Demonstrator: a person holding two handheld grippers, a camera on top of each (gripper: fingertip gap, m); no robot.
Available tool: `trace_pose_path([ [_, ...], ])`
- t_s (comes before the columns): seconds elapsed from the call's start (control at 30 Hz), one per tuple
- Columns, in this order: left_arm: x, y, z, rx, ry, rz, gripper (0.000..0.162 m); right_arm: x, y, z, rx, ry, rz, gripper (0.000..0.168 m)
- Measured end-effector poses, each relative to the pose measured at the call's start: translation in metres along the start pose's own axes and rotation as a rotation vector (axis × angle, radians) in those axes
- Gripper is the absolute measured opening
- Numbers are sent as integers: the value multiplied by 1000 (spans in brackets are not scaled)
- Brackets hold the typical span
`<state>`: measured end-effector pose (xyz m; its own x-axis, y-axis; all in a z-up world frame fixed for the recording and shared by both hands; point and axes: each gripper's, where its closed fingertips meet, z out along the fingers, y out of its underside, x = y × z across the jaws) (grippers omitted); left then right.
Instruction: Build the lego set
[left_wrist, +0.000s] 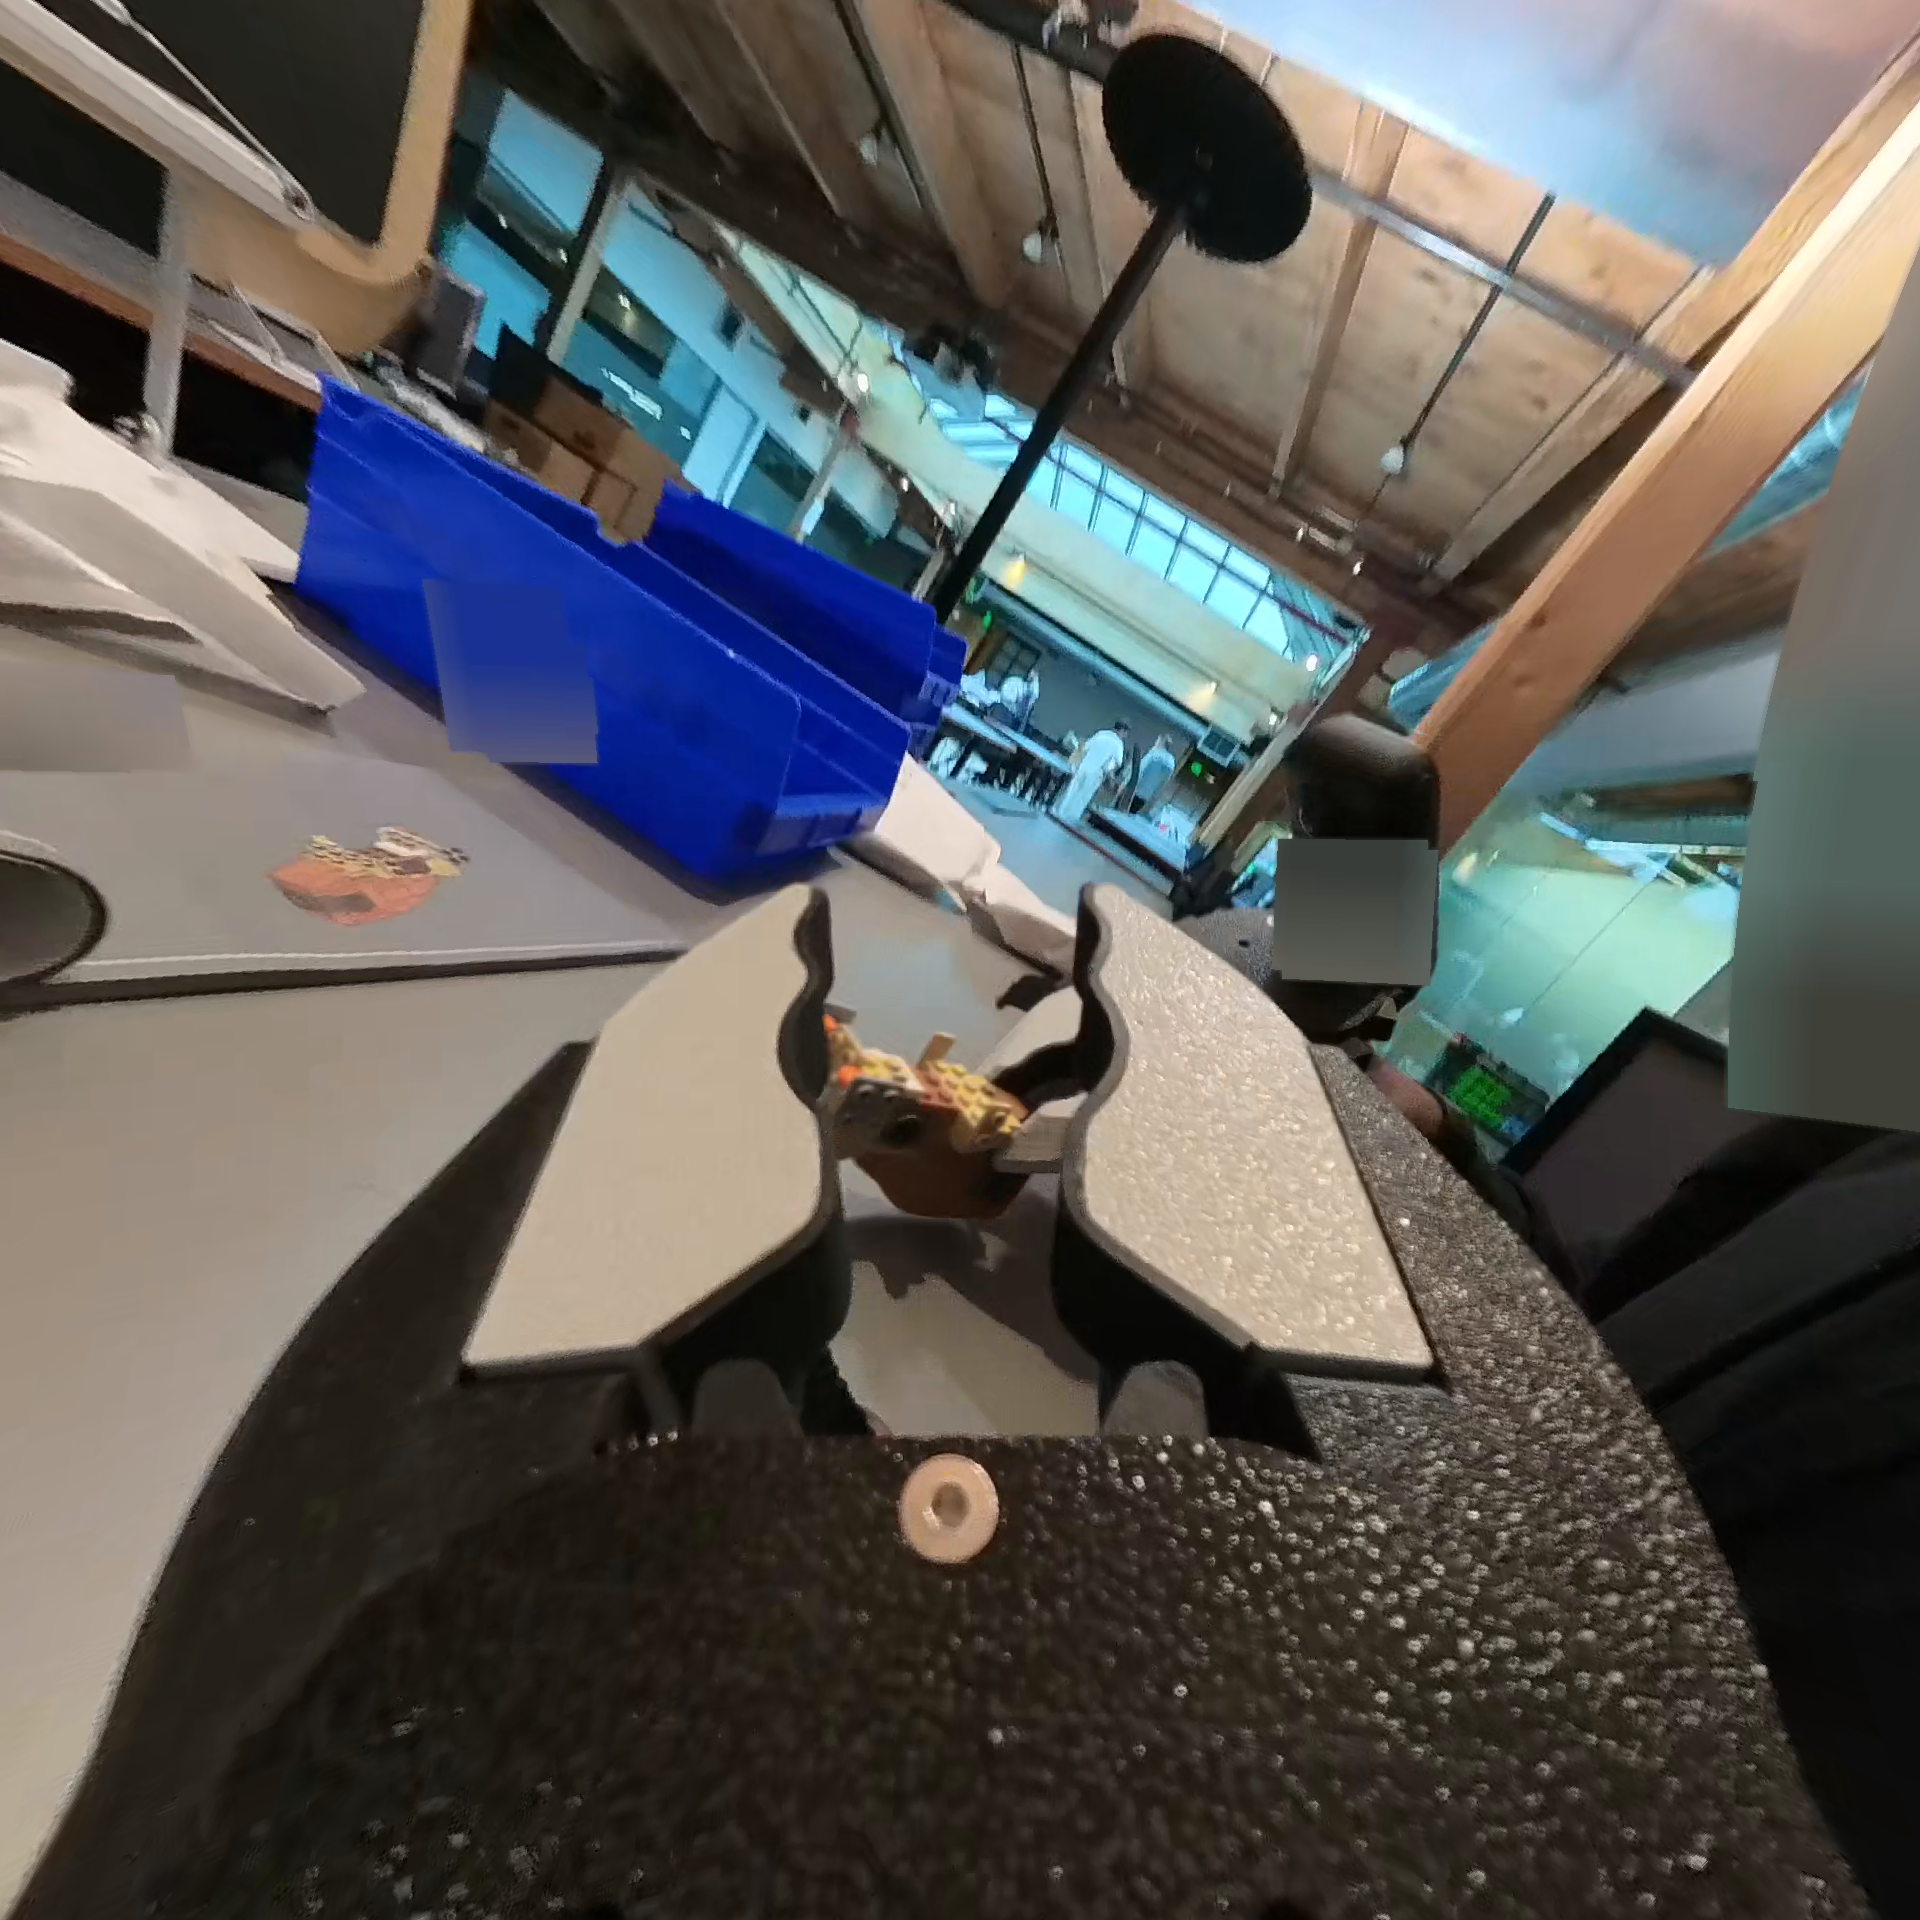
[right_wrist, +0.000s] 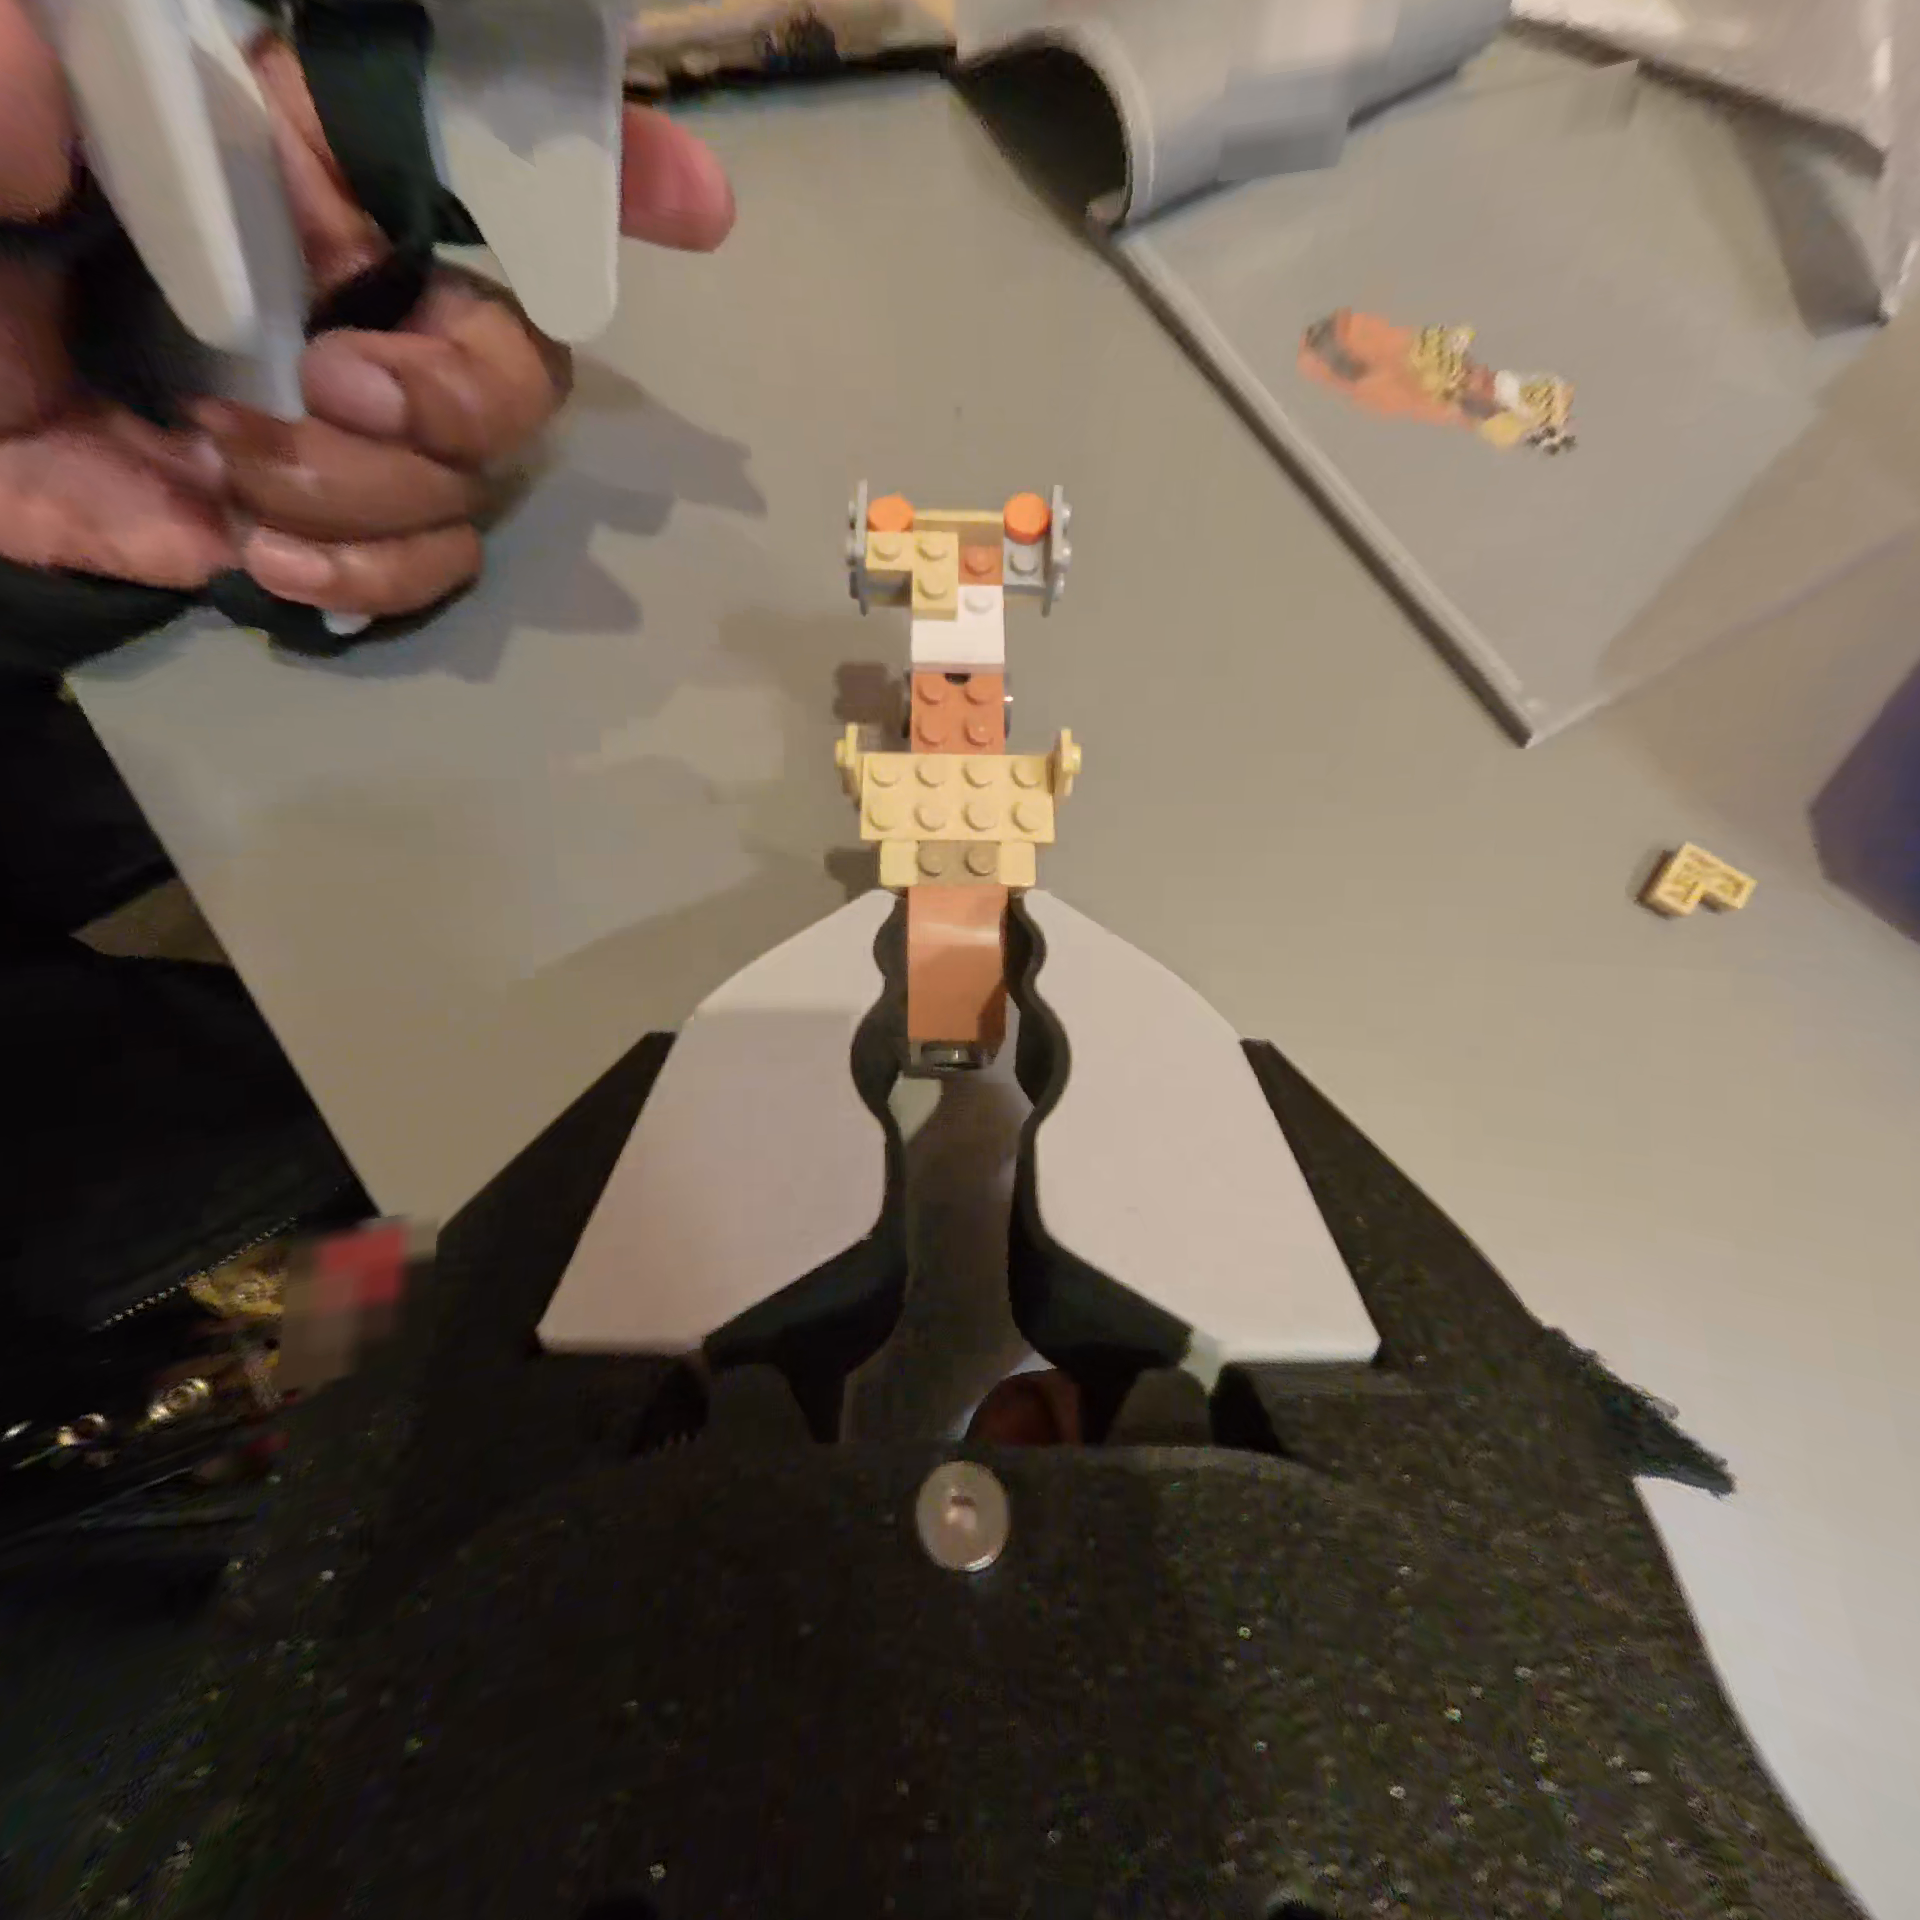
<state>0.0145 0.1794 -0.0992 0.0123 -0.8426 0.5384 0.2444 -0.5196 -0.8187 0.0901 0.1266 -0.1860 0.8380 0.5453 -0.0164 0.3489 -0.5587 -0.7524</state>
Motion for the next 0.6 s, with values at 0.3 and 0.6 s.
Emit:
trace_pose_path([
  [0.3,1,17,10,-110,-21,42,43,-5,4,7,4,-13,27,18],
  [0.6,3,22,11,-149,-17,74,42,7,-7,-23,107,-63,61,29],
])
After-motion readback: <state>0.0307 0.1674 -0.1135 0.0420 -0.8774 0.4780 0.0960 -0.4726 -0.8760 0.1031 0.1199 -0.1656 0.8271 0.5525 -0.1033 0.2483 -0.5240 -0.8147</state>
